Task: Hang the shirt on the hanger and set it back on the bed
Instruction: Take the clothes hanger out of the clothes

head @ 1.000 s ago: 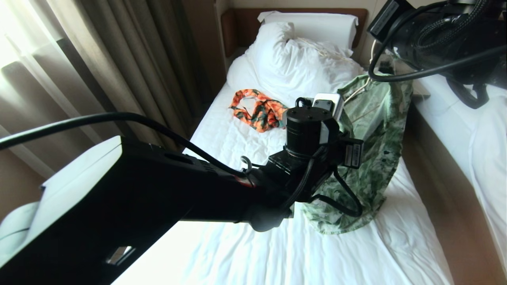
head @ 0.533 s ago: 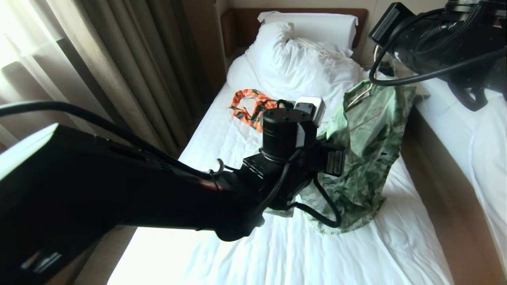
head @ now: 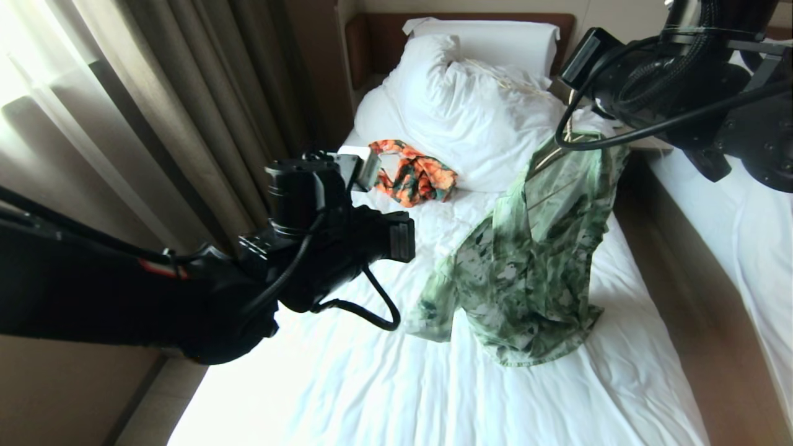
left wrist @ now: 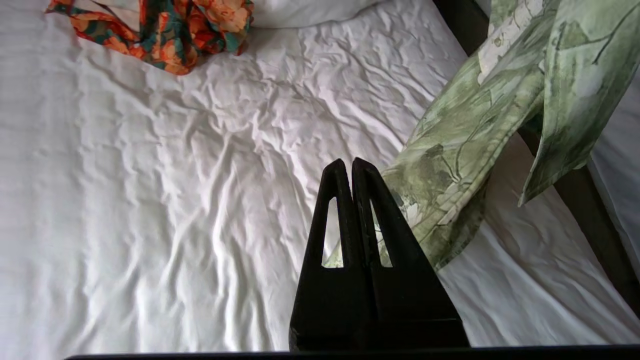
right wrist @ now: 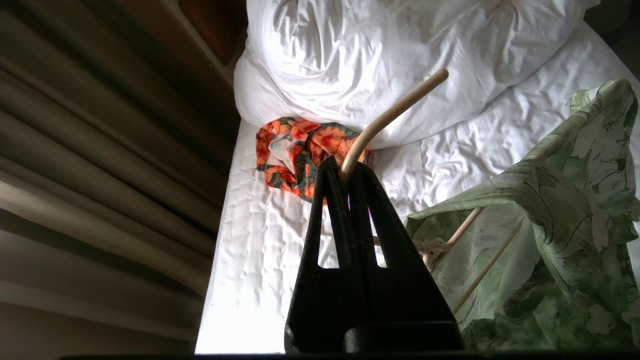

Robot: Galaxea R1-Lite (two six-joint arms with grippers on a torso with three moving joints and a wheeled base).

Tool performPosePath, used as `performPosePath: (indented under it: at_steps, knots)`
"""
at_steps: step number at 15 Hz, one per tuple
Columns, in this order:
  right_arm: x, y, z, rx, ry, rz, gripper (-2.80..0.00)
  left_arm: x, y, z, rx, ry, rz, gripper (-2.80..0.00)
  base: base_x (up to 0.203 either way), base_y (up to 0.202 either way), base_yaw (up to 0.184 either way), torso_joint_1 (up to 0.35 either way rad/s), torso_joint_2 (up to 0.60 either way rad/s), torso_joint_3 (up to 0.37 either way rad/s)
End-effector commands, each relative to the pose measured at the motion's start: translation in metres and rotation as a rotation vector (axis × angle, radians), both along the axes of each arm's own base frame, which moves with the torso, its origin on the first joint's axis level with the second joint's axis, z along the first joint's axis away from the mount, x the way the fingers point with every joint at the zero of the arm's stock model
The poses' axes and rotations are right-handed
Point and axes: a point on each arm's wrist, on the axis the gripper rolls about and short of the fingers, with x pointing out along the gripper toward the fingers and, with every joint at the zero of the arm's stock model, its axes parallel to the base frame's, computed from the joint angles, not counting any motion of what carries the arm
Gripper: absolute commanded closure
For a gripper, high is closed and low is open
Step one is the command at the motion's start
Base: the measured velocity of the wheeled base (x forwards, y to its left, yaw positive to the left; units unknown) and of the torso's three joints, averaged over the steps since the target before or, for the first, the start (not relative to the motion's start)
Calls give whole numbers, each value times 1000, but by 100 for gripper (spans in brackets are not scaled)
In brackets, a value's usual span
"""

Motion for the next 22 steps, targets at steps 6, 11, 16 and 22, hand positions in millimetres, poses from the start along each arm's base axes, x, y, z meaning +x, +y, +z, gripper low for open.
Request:
performPosePath:
  at_steps: [6,11,16,22]
  knots:
    - [0,0,4,1,-12,-3,0,-31,-16,-4,-12,26,-78,0,0,0,0,0,0,0]
    - [0,0,7,6,-20,-2,0,-45,-73,-24,-62,87,-165,-280,0,0,0,0,0,0]
    - [0,0,7,8,-22,8,0,-40,-115,-42,-72,103,-180,-280,0,0,0,0,0,0]
    - [-7,-1,12,21,-33,17,0,-20,-148,-51,-99,76,-182,-280,0,0,0,0,0,0]
